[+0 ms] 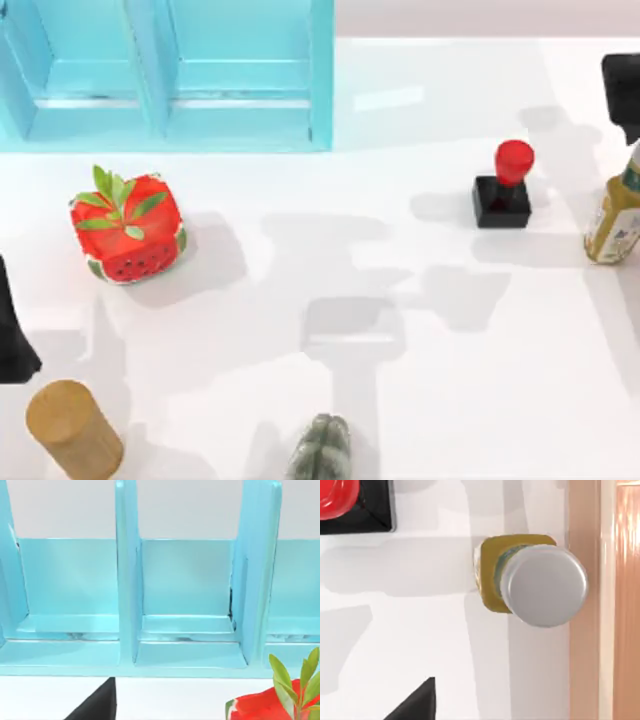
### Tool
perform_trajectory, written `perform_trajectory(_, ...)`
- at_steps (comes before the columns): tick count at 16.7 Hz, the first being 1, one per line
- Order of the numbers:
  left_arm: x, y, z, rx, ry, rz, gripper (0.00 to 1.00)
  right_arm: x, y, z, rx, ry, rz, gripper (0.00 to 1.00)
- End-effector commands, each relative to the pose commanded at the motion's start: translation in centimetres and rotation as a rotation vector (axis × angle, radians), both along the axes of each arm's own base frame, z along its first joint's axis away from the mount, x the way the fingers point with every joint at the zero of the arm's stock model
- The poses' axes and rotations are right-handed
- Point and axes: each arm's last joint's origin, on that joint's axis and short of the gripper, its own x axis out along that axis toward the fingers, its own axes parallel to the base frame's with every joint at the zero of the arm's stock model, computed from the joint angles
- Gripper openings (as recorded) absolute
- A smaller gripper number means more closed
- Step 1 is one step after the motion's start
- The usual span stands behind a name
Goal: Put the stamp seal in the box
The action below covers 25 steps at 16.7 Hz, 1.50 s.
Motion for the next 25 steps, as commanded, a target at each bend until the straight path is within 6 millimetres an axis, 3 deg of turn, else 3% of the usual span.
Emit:
perform_trajectory(4,0.0,0.0,0.0,0.0,0.0,0.0,1.0,5.0,3.7,-0.4,0.013,0.051,0.029,1.0)
perform_trajectory(9,0.0,0.0,0.0,0.0,0.0,0.0,1.0,8.5,7.9,-3.5,0.068,0.098,0.041,1.0)
perform_trajectory(12,0.0,0.0,0.0,0.0,0.0,0.0,1.0,9.1,8.8,-4.9,0.083,0.125,0.039,1.0)
perform_trajectory(19,0.0,0.0,0.0,0.0,0.0,0.0,1.0,9.4,8.7,-5.2,0.083,0.123,0.036,1.0)
perform_trajectory(21,0.0,0.0,0.0,0.0,0.0,0.0,1.0,9.8,9.1,-6.5,0.083,0.124,0.038,1.0)
perform_trajectory(25,0.0,0.0,0.0,0.0,0.0,0.0,1.0,10.5,9.7,-11.0,0.082,0.128,0.038,1.0)
